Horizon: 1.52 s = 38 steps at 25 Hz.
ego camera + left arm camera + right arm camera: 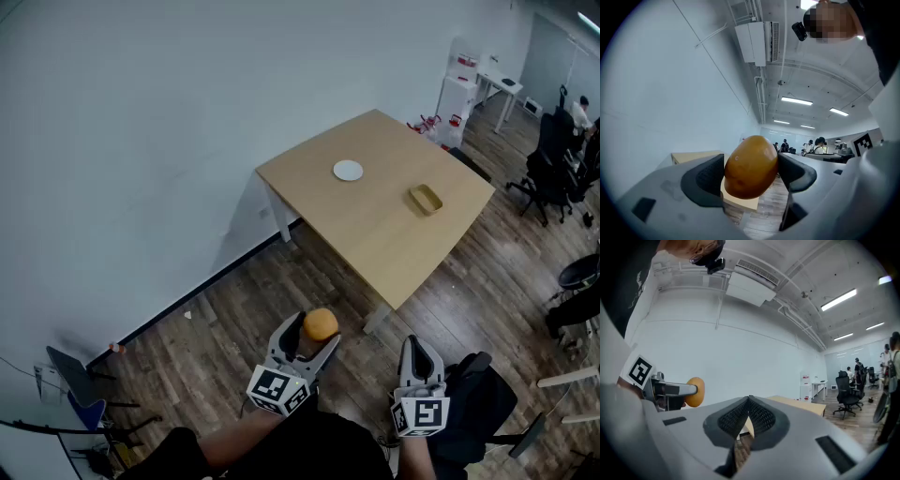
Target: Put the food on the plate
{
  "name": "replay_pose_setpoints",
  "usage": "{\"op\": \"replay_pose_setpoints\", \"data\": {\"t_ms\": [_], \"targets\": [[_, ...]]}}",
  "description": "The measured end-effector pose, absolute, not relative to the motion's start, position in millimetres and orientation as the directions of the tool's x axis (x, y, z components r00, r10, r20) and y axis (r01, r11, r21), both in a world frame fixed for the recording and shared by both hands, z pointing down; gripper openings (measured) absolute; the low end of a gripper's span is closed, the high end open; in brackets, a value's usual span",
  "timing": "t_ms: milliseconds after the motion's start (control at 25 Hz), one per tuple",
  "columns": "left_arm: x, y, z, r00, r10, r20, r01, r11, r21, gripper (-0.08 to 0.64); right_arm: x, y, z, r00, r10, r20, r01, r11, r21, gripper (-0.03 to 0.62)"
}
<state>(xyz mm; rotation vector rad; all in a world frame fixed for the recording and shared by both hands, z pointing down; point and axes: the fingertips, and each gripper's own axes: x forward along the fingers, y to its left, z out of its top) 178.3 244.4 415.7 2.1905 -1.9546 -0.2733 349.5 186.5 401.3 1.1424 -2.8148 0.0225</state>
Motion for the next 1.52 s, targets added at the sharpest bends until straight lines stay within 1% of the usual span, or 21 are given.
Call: {"op": "replay_pose_setpoints", "data": {"t_ms": [120, 240, 360, 600, 880, 1000, 1160, 1400, 1520], "targets": [[167, 239, 420, 0.114, -0.994, 0.003, -0.957, -0.109, 0.27, 0.333, 335, 189, 403, -0.733, -0.674, 0.089, -0.677, 0.736, -0.001, 0.06], [164, 234, 420, 0.118, -0.993, 0.002, -0.965, -0.114, 0.238, 0.333, 333, 185, 410, -0.729, -0.678, 0.094, -0.684, 0.727, -0.06, 0.06], [152, 228, 416, 0.113, -0.994, -0.012, -0.971, -0.113, 0.211, 0.333, 330, 171, 422, -0.706, -0.694, 0.136, -0.707, 0.701, -0.091, 0.06], [108, 214, 431, 0.067, -0.998, 0.004, -0.967, -0.064, 0.245, 0.333, 301, 151, 440, -0.703, -0.681, 0.204, -0.705, 0.705, -0.075, 0.06], [46, 188, 449, 0.036, -0.999, 0.011, -0.95, -0.03, 0.309, 0.333, 229, 121, 441, -0.742, -0.634, 0.218, -0.656, 0.754, -0.036, 0.06], [13, 183, 456, 0.02, -1.0, 0.009, -0.954, -0.016, 0.299, 0.333, 192, 106, 438, -0.759, -0.612, 0.224, -0.633, 0.773, -0.033, 0.06], [-30, 185, 460, -0.012, -1.0, 0.002, -0.952, 0.012, 0.307, 0.333, 143, 90, 447, -0.778, -0.576, 0.251, -0.611, 0.786, -0.091, 0.06], [-73, 192, 474, -0.059, -0.998, 0.005, -0.947, 0.058, 0.315, 0.333, 91, 86, 448, -0.817, -0.526, 0.239, -0.555, 0.829, -0.074, 0.06], [-88, 198, 479, -0.096, -0.995, 0.011, -0.944, 0.095, 0.317, 0.333, 69, 90, 456, -0.833, -0.483, 0.27, -0.512, 0.858, -0.046, 0.06]]}}
